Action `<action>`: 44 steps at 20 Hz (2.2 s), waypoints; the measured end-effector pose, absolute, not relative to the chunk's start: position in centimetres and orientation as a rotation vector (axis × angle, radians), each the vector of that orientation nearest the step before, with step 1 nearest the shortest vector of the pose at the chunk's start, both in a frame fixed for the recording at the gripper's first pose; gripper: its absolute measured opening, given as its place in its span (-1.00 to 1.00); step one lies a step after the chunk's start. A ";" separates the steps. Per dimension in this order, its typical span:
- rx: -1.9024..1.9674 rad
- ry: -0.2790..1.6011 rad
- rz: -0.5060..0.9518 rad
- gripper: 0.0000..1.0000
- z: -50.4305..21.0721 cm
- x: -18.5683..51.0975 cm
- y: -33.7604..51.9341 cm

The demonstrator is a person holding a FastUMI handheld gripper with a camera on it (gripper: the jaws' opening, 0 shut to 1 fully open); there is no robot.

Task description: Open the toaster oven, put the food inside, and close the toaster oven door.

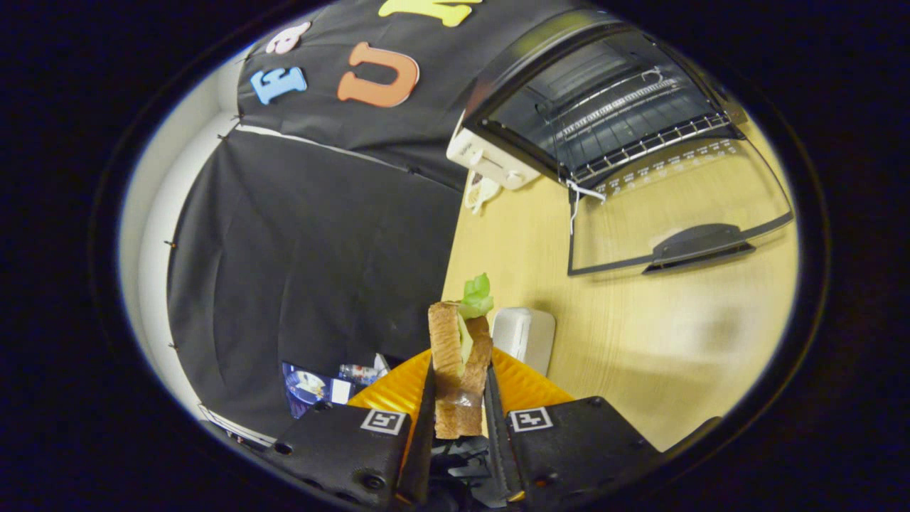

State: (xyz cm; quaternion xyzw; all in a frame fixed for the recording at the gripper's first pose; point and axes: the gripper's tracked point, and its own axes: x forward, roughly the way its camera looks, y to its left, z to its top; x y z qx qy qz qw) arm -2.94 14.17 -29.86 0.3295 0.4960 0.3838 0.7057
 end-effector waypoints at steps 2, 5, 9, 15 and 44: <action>0.744 1.052 0.836 -0.21 -29.8 -1.2 12.6; 0.727 1.002 0.755 -0.20 -30.9 1.6 10.1; 0.784 0.860 0.678 -0.20 -30.3 6.0 7.3; 0.969 0.676 0.556 -0.21 -29.7 12.8 4.4; 0.520 0.404 0.109 0.62 -35.7 26.4 2.4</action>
